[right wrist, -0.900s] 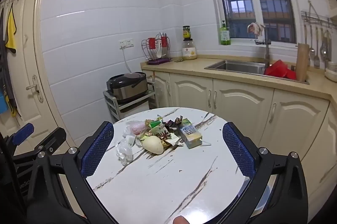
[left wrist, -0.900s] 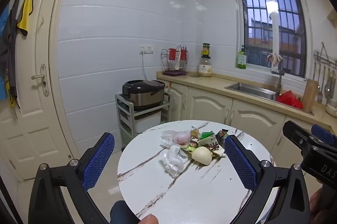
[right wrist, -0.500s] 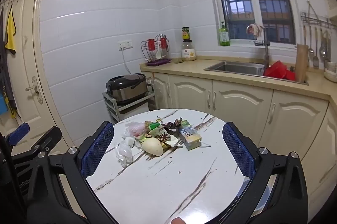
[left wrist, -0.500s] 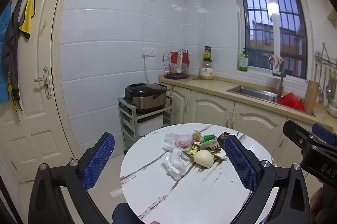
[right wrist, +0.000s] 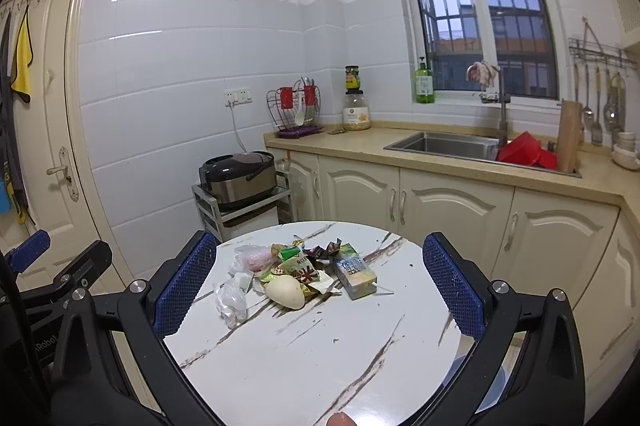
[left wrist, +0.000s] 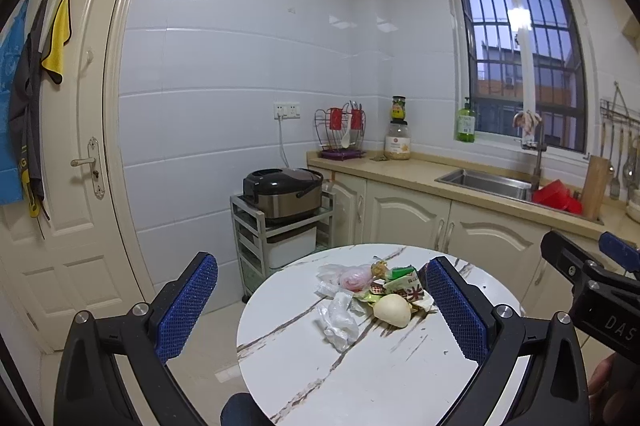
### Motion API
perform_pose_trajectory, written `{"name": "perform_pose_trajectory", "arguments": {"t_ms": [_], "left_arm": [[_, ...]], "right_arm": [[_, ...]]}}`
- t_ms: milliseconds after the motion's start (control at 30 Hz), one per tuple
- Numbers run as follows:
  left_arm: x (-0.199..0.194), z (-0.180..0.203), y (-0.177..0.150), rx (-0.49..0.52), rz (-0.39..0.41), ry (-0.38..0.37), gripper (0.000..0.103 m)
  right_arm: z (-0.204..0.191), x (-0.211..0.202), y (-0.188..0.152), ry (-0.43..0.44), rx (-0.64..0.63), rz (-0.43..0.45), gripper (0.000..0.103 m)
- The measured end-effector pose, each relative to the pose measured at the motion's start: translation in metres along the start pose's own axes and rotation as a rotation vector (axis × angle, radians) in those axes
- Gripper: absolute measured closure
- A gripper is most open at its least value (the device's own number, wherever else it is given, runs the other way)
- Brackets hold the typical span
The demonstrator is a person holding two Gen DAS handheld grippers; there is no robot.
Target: Collect trash
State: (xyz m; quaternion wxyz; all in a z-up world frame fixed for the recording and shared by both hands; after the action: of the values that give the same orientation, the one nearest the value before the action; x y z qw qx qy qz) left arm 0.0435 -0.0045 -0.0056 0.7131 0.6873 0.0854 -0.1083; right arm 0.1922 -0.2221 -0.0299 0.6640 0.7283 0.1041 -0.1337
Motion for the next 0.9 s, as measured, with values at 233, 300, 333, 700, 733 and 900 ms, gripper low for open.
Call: {"name": "perform_pose_trajectory", "arguments": {"t_ms": [233,300,333,700,733,900], "left_arm": [[-0.001,0.0,0.003,-0.006,0.004,0.003,0.001],[0.001,-0.001,0.004,-0.007,0.003,0.004,0.001],[0.002,-0.001,0.004,-0.007,0.003,0.005,0.001],[0.022,-0.007,0.008,-0.02,-0.003,0.014,0.001],[0.025,-0.007,0.007,-0.021,-0.009,0.015,0.001],[0.048,-0.009,0.003,-0.021,-0.042,0.014,0.001]], "right_arm": [[-0.001,0.001,0.0,-0.007,-0.011,-0.004,0.0],[-0.001,0.003,0.0,-0.006,-0.015,-0.005,0.0],[-0.001,0.004,0.001,-0.007,-0.016,-0.007,0.0],[-0.006,0.021,0.001,-0.009,-0.046,-0.039,0.0],[-0.007,0.023,0.0,-0.008,-0.052,-0.042,0.0],[-0.014,0.04,-0.006,0.001,-0.067,-0.071,0.0]]}}
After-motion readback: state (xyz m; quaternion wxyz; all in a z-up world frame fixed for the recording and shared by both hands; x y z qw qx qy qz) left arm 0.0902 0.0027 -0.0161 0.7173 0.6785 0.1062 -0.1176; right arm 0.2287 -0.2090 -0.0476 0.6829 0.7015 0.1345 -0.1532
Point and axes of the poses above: each gripper's, at about its wrist camera, not at the fingertips, and x roughly the way its jaws point, z to its right, y to its top, the point moved 6 cm from there along x, roughly the way its jaws point, and after that the axes turned 5 degrees about -y, right-handed, at the moved point
